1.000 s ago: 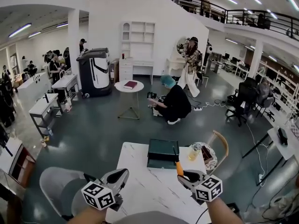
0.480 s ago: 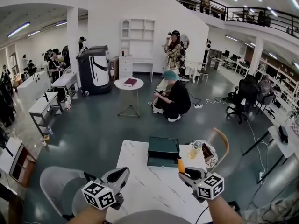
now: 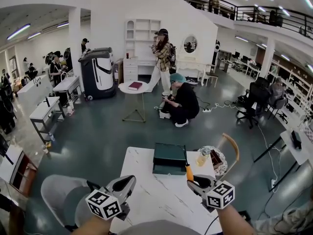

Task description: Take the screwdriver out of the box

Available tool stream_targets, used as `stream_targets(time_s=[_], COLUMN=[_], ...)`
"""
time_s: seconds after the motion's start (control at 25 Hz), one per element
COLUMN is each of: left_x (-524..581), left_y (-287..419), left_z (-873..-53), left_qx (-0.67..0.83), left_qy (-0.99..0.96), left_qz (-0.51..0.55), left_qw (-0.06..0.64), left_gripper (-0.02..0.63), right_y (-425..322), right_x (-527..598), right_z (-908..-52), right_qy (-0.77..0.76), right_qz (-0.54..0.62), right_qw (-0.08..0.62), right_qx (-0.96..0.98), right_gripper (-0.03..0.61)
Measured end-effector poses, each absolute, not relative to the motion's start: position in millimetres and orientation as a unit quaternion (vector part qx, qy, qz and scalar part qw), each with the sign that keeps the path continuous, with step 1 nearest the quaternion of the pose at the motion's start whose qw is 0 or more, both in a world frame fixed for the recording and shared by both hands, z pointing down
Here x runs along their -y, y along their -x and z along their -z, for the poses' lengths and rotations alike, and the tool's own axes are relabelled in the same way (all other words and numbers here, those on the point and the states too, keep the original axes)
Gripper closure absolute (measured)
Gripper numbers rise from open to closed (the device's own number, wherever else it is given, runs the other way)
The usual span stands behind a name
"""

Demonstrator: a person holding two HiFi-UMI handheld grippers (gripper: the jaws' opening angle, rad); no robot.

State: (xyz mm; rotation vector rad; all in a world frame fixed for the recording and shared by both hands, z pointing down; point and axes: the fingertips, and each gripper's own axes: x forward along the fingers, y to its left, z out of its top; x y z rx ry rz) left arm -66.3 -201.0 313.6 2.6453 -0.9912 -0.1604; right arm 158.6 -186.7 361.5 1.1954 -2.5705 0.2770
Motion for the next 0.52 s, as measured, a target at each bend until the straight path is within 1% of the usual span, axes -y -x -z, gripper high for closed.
stream_targets(time_s=[0.52], left_x=[198.0], left_y=[65.9], left_z=[-314.7], left_qx=[0.346], left_qy=[-0.923], left_qz=[0.057], left_qw=[0.157], left_gripper=[0.614], right_y=[-158.5], right_x=[183.9], right_z=[-362.7], right_qy=[-0.414], right_qz=[-0.096], right_qw=[0.145], right_qx=[0.894], right_gripper=[0.477])
